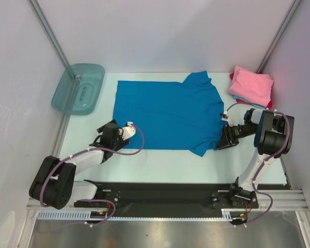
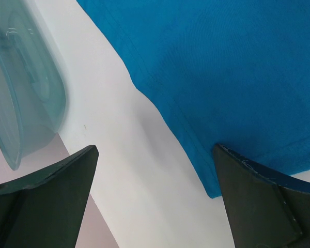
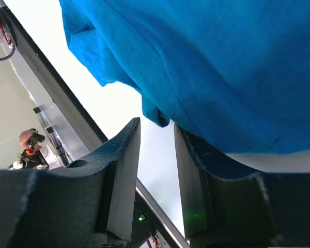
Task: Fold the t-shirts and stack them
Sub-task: Fold the tshirt
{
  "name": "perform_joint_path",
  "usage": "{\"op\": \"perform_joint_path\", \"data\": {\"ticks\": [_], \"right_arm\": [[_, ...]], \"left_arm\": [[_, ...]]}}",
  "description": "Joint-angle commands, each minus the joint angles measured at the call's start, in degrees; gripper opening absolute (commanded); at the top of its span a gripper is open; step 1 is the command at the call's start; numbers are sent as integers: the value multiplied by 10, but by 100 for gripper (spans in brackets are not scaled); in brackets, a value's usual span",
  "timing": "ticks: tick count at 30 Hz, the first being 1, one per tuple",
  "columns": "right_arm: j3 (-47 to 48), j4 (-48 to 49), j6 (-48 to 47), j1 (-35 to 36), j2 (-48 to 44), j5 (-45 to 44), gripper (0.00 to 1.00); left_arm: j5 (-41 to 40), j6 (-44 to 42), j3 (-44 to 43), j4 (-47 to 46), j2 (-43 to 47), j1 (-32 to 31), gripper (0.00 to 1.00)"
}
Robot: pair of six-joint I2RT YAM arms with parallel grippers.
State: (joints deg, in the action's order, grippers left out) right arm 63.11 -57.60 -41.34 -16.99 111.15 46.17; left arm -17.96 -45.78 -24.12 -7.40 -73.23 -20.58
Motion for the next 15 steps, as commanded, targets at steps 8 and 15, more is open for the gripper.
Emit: {"op": "perform_joint_path", "data": {"ticks": [8, 15], "right_arm": [[21, 25, 5, 13, 13, -4, 16], [23, 25, 9, 17, 15, -6, 0]], "left_arm": [[-1, -5, 7, 8, -2, -5, 100], [-1, -5, 8, 7, -2, -6, 100]]}}
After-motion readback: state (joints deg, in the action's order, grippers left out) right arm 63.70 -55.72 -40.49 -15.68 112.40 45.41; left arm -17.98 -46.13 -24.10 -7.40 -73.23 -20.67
